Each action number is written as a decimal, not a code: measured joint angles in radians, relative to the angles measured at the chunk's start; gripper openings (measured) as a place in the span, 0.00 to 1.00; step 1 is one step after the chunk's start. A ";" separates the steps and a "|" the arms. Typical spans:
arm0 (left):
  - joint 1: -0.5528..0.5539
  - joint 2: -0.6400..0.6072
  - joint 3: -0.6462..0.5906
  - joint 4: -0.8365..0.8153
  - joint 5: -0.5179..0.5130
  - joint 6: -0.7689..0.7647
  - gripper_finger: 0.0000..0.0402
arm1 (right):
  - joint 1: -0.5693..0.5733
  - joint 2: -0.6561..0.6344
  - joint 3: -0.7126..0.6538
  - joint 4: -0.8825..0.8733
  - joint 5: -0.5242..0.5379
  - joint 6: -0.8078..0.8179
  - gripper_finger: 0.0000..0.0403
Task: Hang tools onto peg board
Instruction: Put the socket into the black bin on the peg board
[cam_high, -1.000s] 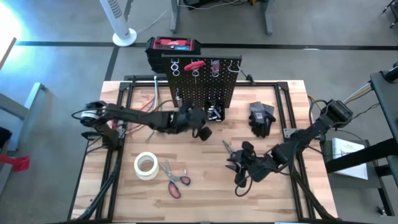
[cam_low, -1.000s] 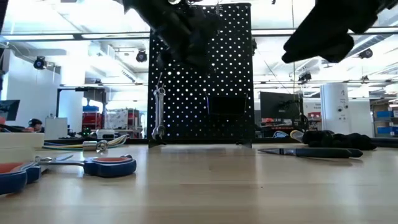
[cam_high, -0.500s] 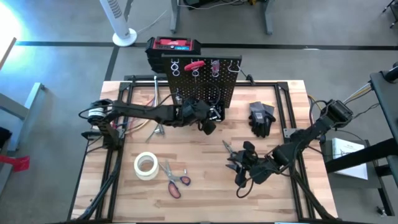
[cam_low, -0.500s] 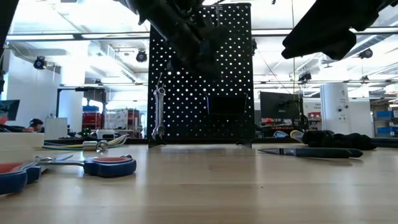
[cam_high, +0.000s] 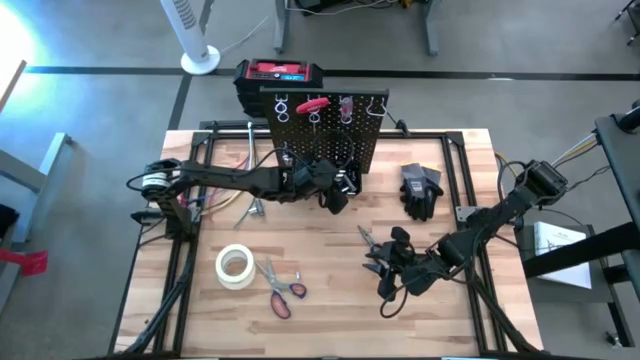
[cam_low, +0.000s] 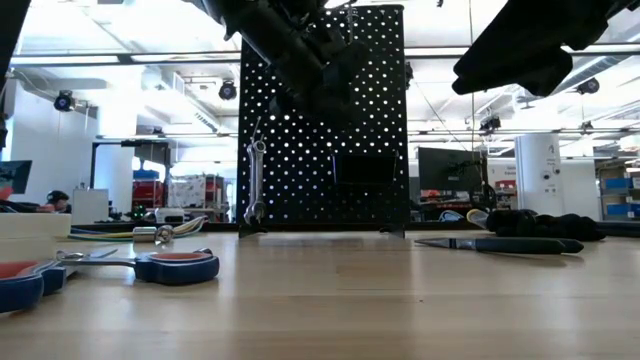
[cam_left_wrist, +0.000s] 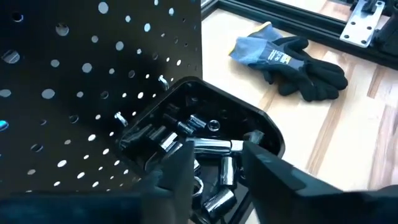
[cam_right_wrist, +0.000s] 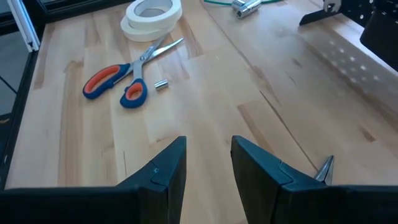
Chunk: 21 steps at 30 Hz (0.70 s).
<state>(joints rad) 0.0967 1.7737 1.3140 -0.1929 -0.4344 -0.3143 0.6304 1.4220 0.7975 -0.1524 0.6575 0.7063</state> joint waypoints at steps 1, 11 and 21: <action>0.000 0.000 0.000 -0.001 0.000 0.004 0.37 | 0.000 0.000 0.000 0.000 0.000 0.000 0.28; -0.079 -0.031 -0.034 -0.134 -0.002 0.005 0.56 | 0.004 0.000 0.000 -0.001 0.000 0.000 0.28; -0.351 -0.189 -0.266 -0.163 0.001 -0.113 0.47 | 0.005 0.000 0.000 -0.030 0.000 -0.012 0.28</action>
<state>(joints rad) -0.2545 1.5850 1.0478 -0.3554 -0.4335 -0.4276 0.6353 1.4220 0.7979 -0.1825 0.6571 0.6941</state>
